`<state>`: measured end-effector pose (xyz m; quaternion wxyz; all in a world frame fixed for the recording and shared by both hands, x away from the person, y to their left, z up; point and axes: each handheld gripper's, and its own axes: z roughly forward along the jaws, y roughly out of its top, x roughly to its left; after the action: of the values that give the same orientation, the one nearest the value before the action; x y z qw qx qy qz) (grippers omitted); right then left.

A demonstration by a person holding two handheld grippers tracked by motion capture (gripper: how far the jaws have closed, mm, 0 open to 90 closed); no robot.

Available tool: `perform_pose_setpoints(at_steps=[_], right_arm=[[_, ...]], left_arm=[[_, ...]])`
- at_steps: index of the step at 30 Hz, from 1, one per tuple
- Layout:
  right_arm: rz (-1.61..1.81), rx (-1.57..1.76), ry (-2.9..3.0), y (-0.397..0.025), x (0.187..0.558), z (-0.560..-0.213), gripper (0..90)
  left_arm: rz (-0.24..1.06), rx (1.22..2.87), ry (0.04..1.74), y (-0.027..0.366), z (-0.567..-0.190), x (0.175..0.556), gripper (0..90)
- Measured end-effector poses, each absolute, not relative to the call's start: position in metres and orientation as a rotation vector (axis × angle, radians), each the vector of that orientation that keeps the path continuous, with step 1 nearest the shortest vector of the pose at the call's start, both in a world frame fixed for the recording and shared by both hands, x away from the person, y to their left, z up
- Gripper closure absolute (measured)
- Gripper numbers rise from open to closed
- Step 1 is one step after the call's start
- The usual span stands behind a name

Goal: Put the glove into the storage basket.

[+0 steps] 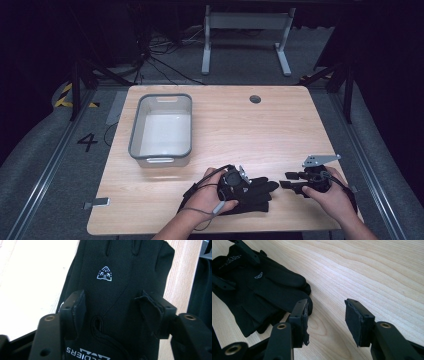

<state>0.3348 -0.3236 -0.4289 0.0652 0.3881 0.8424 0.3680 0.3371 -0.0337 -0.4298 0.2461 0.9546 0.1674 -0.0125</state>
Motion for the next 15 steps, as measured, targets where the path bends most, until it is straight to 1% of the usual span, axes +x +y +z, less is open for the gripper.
perform_pose_setpoints(at_steps=[4,11,15], right_arm=[[1.118,1.172,2.544,-0.3234,0.3344,-0.4289,53.6],[1.122,1.167,2.558,-0.3220,0.3342,-0.4301,52.7],[1.132,1.167,2.563,-0.3215,0.3342,-0.4304,52.5]], left_arm=[[-0.034,2.604,0.456,-0.0343,-0.4329,0.3376,32.8],[-0.031,2.638,0.393,-0.0380,-0.4373,0.3359,25.8],[-0.042,2.650,0.386,-0.0403,-0.4388,0.3365,23.0]])
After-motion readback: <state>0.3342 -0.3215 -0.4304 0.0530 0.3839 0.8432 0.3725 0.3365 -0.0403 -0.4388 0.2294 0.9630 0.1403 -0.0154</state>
